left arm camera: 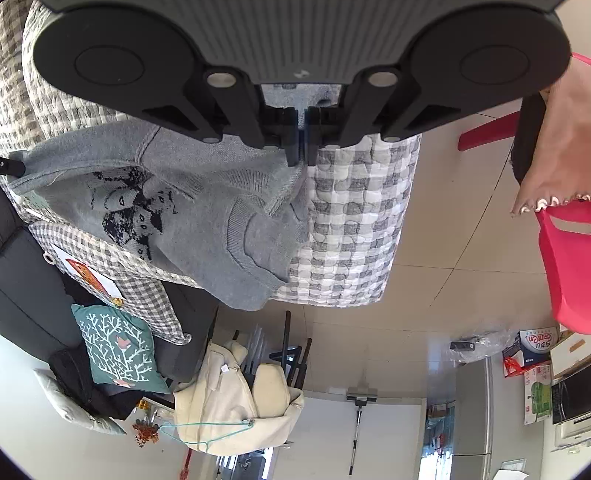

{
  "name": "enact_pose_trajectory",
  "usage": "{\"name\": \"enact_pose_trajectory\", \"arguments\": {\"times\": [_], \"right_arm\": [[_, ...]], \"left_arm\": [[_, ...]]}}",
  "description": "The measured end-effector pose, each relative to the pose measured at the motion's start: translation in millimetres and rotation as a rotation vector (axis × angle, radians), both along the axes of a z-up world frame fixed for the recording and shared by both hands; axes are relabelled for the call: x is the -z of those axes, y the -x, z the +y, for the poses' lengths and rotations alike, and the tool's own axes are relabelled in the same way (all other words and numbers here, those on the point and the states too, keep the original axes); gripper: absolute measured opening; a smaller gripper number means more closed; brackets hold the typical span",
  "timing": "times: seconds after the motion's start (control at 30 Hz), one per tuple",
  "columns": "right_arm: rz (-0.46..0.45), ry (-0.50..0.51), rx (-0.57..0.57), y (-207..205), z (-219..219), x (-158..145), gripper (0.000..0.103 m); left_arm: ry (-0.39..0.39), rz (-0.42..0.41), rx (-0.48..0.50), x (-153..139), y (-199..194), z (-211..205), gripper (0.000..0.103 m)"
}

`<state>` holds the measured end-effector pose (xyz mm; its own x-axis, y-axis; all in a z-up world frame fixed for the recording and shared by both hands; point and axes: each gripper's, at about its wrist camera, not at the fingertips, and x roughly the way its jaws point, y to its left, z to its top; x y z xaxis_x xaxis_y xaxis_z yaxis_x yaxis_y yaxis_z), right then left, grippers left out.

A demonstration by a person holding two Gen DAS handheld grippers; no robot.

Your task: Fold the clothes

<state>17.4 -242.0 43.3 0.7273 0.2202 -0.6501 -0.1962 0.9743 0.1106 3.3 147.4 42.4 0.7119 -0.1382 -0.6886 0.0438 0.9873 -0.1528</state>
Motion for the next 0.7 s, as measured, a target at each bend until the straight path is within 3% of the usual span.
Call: {"name": "enact_pose_trajectory", "arguments": {"times": [0.47, 0.53, 0.57, 0.6, 0.63, 0.7], "right_arm": [[0.055, 0.097, -0.131, 57, 0, -14, 0.011], [0.065, 0.096, -0.14, 58, 1, -14, 0.013], [0.073, 0.094, -0.138, 58, 1, -13, 0.014], [0.078, 0.09, -0.139, 57, 1, -11, 0.016], [0.077, 0.088, -0.135, 56, 1, -11, 0.017], [0.075, 0.084, -0.126, 54, 0, -10, 0.023]], "left_arm": [[-0.026, 0.054, 0.125, -2, 35, 7, 0.002], [-0.041, 0.077, 0.14, 4, 35, 4, 0.007], [-0.048, 0.082, 0.137, 6, 34, 4, 0.012], [-0.048, 0.089, 0.131, 7, 33, 5, 0.026], [-0.044, 0.092, 0.123, 8, 32, 7, 0.032], [-0.023, 0.083, 0.095, 9, 30, 13, 0.037]]}}
